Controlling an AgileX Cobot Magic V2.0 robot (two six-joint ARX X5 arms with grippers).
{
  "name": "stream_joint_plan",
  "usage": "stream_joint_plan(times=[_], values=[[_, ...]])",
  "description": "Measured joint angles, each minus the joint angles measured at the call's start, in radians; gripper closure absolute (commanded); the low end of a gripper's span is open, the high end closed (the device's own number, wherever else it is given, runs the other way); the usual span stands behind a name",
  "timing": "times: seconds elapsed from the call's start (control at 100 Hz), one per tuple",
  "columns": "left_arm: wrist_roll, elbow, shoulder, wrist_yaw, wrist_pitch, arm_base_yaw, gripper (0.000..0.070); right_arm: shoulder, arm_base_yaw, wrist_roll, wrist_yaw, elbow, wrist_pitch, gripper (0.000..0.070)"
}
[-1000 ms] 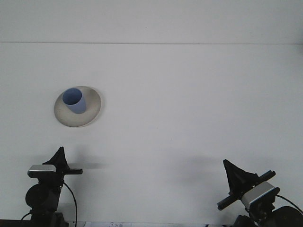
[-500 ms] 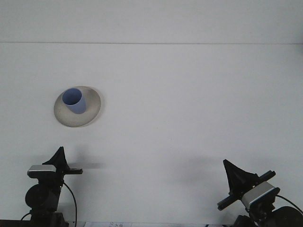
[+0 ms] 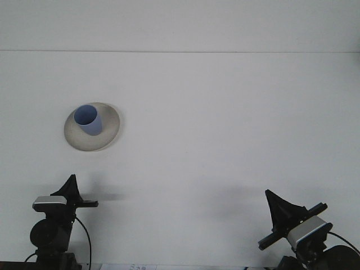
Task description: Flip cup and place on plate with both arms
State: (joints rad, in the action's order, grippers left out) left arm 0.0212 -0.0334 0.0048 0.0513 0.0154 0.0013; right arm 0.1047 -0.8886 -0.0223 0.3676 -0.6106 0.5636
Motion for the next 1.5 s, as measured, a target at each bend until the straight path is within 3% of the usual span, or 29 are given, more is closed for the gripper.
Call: stream_joint_plan(times=[0.1, 0.22, 0.45, 0.59, 0.74, 1.5], values=[[0.000, 0.000, 0.000, 0.000, 0.000, 0.000, 0.0685, 0.000, 0.071, 0.018, -0.011, 0.003, -0.002, 0.0694], [0.000, 0.000, 0.000, 0.000, 0.000, 0.000, 0.0685, -0.006, 0.262, 0.031, -0.109, 0.069, -0.066, 0.0695], [0.000, 0.000, 0.000, 0.000, 0.000, 0.000, 0.0685, -0.065, 0.638, 0.052, -0.269, 0.361, -0.318, 0.0694], [0.000, 0.000, 0.000, 0.000, 0.000, 0.000, 0.0685, -0.092, 0.760, 0.048, -0.358, 0.509, -0.440, 0.0695], [0.000, 0.000, 0.000, 0.000, 0.000, 0.000, 0.0685, -0.100, 0.809, 0.044, -0.367, 0.596, -0.518, 0.0695], [0.000, 0.000, 0.000, 0.000, 0.000, 0.000, 0.0685, -0.101, 0.827, -0.001, -0.367, 0.596, -0.504, 0.0695]])
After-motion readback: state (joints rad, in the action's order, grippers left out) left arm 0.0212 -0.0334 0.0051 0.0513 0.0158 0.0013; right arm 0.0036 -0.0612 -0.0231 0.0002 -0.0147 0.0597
